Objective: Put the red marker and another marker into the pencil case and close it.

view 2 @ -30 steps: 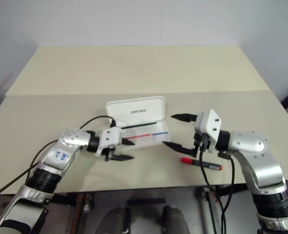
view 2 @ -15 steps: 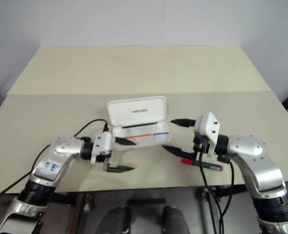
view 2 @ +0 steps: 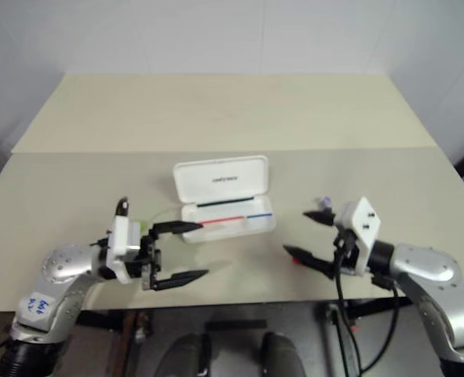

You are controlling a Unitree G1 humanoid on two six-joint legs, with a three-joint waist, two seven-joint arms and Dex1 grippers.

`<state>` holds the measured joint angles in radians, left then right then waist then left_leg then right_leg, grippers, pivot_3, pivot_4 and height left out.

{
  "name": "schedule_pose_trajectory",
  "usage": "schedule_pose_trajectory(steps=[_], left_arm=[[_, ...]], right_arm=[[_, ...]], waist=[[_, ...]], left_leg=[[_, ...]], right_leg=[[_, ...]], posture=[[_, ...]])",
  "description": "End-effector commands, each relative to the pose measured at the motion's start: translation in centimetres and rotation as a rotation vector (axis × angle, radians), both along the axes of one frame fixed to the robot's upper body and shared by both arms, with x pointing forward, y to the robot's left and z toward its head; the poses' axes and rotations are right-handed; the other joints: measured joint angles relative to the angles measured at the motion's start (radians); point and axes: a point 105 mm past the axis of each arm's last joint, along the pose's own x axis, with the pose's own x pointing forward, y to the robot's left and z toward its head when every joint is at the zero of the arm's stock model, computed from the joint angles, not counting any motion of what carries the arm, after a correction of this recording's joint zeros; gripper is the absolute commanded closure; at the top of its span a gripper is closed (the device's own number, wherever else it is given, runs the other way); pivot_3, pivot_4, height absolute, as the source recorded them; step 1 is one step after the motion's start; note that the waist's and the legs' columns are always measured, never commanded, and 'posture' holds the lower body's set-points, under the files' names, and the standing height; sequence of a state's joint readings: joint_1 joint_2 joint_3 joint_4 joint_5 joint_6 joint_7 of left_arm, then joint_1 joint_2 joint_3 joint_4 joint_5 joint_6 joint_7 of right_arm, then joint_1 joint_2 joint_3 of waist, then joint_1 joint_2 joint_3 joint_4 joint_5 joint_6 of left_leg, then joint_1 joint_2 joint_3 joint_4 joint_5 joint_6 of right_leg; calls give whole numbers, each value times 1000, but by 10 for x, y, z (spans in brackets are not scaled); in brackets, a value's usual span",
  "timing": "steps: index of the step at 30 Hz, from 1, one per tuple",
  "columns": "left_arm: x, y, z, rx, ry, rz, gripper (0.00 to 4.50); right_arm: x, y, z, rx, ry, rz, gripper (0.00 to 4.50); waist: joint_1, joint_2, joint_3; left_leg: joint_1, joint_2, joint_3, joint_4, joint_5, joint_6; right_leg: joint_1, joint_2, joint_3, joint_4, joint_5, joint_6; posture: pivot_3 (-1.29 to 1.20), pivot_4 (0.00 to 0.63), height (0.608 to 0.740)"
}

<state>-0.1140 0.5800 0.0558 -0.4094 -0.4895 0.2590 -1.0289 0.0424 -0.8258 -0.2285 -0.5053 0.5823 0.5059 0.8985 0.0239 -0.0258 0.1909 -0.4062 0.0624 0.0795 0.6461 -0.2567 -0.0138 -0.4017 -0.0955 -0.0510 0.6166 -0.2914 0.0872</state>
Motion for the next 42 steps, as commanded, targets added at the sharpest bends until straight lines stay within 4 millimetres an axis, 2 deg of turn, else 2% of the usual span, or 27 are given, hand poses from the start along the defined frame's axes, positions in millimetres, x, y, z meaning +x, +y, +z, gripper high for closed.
schedule_pose_trajectory(steps=[1, 6, 8, 12, 16, 19, 28, 33, 42], left_arm=[[-4, 5, 14, -15, -36, -17, 18], [0, 23, 18, 45, -41, -31, 18], [1, 28, 16, 65, -26, -39, 18], [0, 47, 7, 136, 8, -37, 18], [5, 58, 9, 155, 2, -2, 18], [6, 59, 10, 158, -12, 6, 0], [8, 63, 7, 166, -25, 33, 0], [11, 62, 6, 166, -37, 38, 0], [13, 68, 2, 179, -51, 62, 0]], right_arm=[[-7, -12, 1, -62, -3, 46, 0], [-2, -45, -34, -149, 91, 66, 0], [3, -51, -41, -158, 96, 73, 0], [11, -62, -69, -186, 159, 106, 0], [16, -67, -87, -199, 196, 132, 0], [19, -67, -93, -195, 201, 149, 651], [29, -55, -89, -177, 131, 195, 3821], [36, -44, -78, -185, 49, 216, 3862], [48, -11, -27, -226, -149, 365, 3862]], waist=[[-2, 0, 0], [-3, 0, 0], [-3, 0, 0], [-13, 0, 0], [-27, -2, -1], [-32, -4, -2], [-32, -4, -3], [-47, -4, -3], [-52, 0, 0]], left_leg=[[0, 0, 0, 0, 0, 0], [1, -3, 2, 1, 0, 0], [2, -3, 2, 1, 0, 0], [2, -2, 4, 1, 0, 0], [2, -1, 4, 1, 0, -1], [4, 0, 5, 1, -1, -1], [6, 3, 5, 0, -1, -3], [8, 4, 5, 0, -3, -5], [12, 6, 8, -2, -5, -9]], right_leg=[[0, 0, 0, 0, -4, -7], [1, 3, 2, 0, -4, -8], [1, 3, 2, -1, -5, -9], [0, 4, 3, -1, -5, -9], [0, 4, 3, 0, -3, -7], [2, 5, 3, 0, -2, -6], [3, 4, 3, 0, -3, -8], [3, 3, 4, 1, -2, -7], [2, 9, 6, 4, -2, -6]], posture=[[0, 150, 740], [0, 150, 740], [0, 150, 740], [0, 150, 740], [0, 150, 740], [0, 150, 740], [0, 150, 740], [0, 150, 740], [0, 150, 740]])
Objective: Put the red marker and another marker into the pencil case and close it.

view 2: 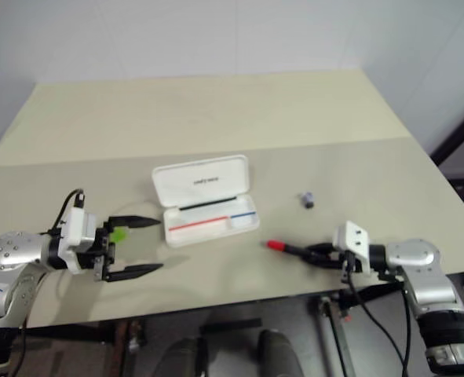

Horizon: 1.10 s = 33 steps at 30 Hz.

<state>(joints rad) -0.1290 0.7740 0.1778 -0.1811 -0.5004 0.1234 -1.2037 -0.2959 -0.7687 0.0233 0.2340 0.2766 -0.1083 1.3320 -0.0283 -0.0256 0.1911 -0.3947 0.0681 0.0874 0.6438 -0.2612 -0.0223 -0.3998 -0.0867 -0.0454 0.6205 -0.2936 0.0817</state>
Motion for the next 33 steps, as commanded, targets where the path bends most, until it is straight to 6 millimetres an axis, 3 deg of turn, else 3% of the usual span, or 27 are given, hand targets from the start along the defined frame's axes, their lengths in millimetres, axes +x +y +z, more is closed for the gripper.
schedule_pose_trajectory(steps=[1, 3, 10, 21, 27, 33], left_arm=[[0, 6, 2, 19, -35, 17, 0], [-1, 12, -2, 38, -34, 38, 0], [1, 21, -3, 47, -48, 91, 0], [2, 19, -1, 18, -81, 151, 0], [2, 16, -1, 2, -86, 164, 0], [2, 15, -1, -6, -91, 174, 0]], right_arm=[[6, 14, 34, -30, -123, 101, 3862], [10, 23, 44, -120, -185, 197, 3862], [33, 68, 71, -113, -298, 310, 3862], [80, 154, 73, -123, -487, 358, 3862], [84, 171, 66, -145, -494, 394, 3862], [77, 175, 50, -185, -473, 465, 3862]], waist=[[1, 0, 0], [-1, 0, 0], [0, 0, 0], [-6, 0, 0], [-4, 0, 0], [-9, 0, 0]], left_leg=[[0, 0, 0, 0, 0, 0], [0, 0, 1, 0, -1, 0], [-8, 2, 3, 0, -1, -1], [-10, 3, 7, 1, -1, -2], [-10, 4, 7, 1, -2, -2], [-10, 5, 7, 1, -2, -3]], right_leg=[[0, 0, 0, 0, 0, 0], [0, 0, 1, -1, 0, 0], [-11, 2, 3, 2, 1, 3], [-14, 3, 4, 4, 2, 3], [-15, 3, 4, 6, 1, 2], [-15, 4, 4, 6, 1, 2]], posture=[[0, 150, 740], [0, 150, 740], [0, 150, 740], [0, 150, 740], [0, 150, 740], [0, 150, 740]])
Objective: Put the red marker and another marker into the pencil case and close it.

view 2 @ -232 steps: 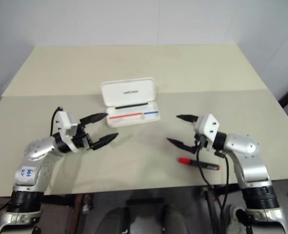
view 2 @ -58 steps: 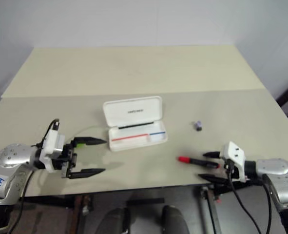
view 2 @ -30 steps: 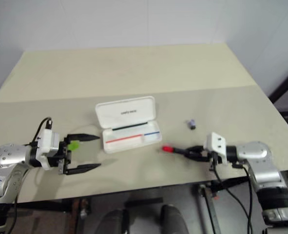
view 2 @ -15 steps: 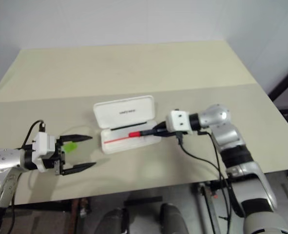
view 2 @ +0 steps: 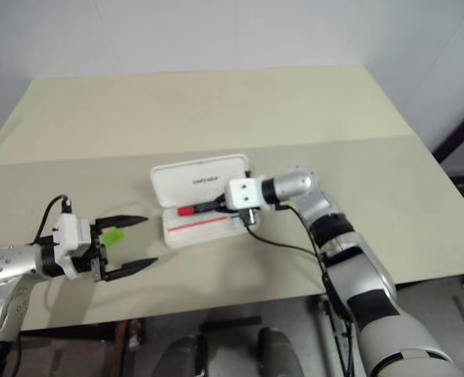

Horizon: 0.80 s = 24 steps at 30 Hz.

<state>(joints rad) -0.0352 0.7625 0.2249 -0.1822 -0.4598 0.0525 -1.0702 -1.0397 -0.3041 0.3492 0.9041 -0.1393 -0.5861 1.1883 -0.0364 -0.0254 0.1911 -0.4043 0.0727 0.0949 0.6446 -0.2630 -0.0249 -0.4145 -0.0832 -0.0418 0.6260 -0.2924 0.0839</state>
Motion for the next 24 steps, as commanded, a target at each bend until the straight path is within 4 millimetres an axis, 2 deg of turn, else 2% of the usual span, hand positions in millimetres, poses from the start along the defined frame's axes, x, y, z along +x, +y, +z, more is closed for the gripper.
schedule_pose_trajectory(steps=[1, 5, 16, 20, 24], left_arm=[[-1, -3, 8, -2, -41, 0, 0], [1, -4, 9, -5, -47, 1, 0], [4, -5, 12, -12, -59, 5, 0], [3, -4, 13, -12, -58, 7, 0], [-1, 3, 11, 4, -55, 29, 0]], right_arm=[[-3, 4, 4, -16, -48, 48, 3862], [3, 5, 4, -19, -84, 28, 3862], [3, 14, 19, 61, -143, 48, 69], [-10, 15, 33, 150, -46, 116, 26], [-38, 1, 44, 241, 155, 215, 26]], waist=[[-1, 0, 0], [-6, 0, 0], [-20, 0, 0], [-20, 0, 0], [-15, 0, 0]], left_leg=[[0, 0, 0, 0, 0, 0], [0, 0, 0, 0, 0, 0], [1, 1, 0, 0, 0, -1], [1, 1, 0, -1, 0, -1], [0, 7, -1, -1, -1, -2]], right_leg=[[0, 0, 0, 0, 0, 0], [0, 0, 0, 1, 0, 0], [0, 0, 0, 2, 0, -1], [0, 1, 0, 2, 0, -1], [1, 2, -1, 2, 0, 0]], posture=[[0, 150, 740], [0, 150, 740], [0, 150, 740], [0, 150, 740], [0, 150, 740]])
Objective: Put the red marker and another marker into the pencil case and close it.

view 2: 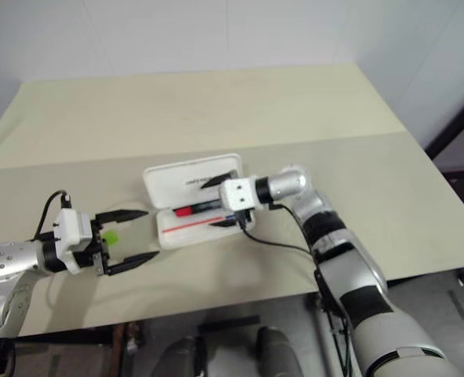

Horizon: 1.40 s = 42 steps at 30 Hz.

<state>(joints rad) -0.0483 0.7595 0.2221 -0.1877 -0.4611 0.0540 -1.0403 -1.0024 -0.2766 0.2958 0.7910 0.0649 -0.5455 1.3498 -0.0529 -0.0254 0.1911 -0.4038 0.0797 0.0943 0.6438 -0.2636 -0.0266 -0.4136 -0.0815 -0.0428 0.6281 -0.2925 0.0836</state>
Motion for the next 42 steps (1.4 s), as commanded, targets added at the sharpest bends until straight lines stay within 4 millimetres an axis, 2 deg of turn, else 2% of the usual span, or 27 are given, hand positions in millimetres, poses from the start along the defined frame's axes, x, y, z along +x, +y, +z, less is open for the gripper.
schedule_pose_trajectory(steps=[1, 3, 7, 13, 16, 20, 23, 27, 31, 36, 39, 42], left_arm=[[-6, 7, 6, 18, -32, 21, 0], [-8, 13, 5, 24, -32, 45, 0], [-21, 47, 2, 35, -12, 181, 0], [-41, 82, -4, 55, 44, 292, 0], [-44, 93, -6, 61, 59, 321, 0], [-43, 116, -18, 77, 116, 364, 0], [-39, 123, -26, 82, 146, 366, 0], [-22, 131, -40, 65, 186, 386, 0], [-12, 130, -51, 55, 214, 382, 0], [-3, 124, -74, -5, 287, 378, 0], [-1, 121, -78, -35, 310, 366, 570], [-1, 120, -79, -46, 314, 361, 1592]], right_arm=[[-23, -13, 22, 89, 112, 85, 26], [-32, -21, 24, 97, 149, 86, 26], [-47, -54, 26, 110, 215, 8, 26], [-43, -85, 22, 108, 235, -141, 26], [-43, -94, 17, 87, 238, -170, 26], [-45, -101, 12, 85, 240, -196, 26], [-46, -99, 12, 90, 233, -197, 26], [-47, -97, 14, 97, 219, -208, 26], [-47, -98, 16, 101, 211, -221, 26], [-48, -101, 18, 103, 204, -241, 26], [-49, -101, 20, 107, 198, -250, 0], [-50, -101, 21, 108, 192, -255, 0]], waist=[[3, 0, 0], [4, 0, 0], [5, 0, 0], [-1, 0, 0], [0, 0, 0], [2, 0, 0], [1, 0, 0], [7, -1, 0], [13, -1, -1], [22, -1, -1], [26, -1, -1], [26, -1, -1]], left_leg=[[0, 0, 0, 0, -1, 0], [-1, 1, 0, 1, -1, 0], [-1, 2, -1, 1, -3, -1], [1, 1, 0, 1, -4, -3], [2, 2, 0, 0, -4, -4], [2, 3, 0, 0, -4, -5], [1, 2, 0, 1, -4, -5], [1, 2, 1, 1, -5, -5], [1, 2, 1, 1, -5, -5], [1, 2, 4, 1, -5, -5], [2, 2, 5, 2, -5, -5], [2, 2, 5, 3, -5, -5]], right_leg=[[0, 0, -1, 0, 0, 0], [0, -1, -1, -1, 0, 0], [0, -3, -2, -2, -1, -1], [-1, -3, -5, -3, -2, -5], [-1, -2, -5, -3, -3, -7], [-1, 0, -6, -4, -3, -8], [-2, 0, -6, -4, -3, -8], [-2, 1, -6, -4, -3, -8], [-2, 2, -7, -2, -3, -8], [-4, 3, -7, -1, -3, -8], [-4, 3, -7, 0, -3, -8], [-4, 2, -7, 0, -3, -7]], posture=[[0, 150, 740], [0, 150, 740], [0, 150, 740], [0, 150, 740], [0, 150, 740], [0, 150, 740], [0, 150, 740], [0, 150, 740], [0, 150, 740], [0, 150, 740], [0, 150, 740], [0, 150, 740]])
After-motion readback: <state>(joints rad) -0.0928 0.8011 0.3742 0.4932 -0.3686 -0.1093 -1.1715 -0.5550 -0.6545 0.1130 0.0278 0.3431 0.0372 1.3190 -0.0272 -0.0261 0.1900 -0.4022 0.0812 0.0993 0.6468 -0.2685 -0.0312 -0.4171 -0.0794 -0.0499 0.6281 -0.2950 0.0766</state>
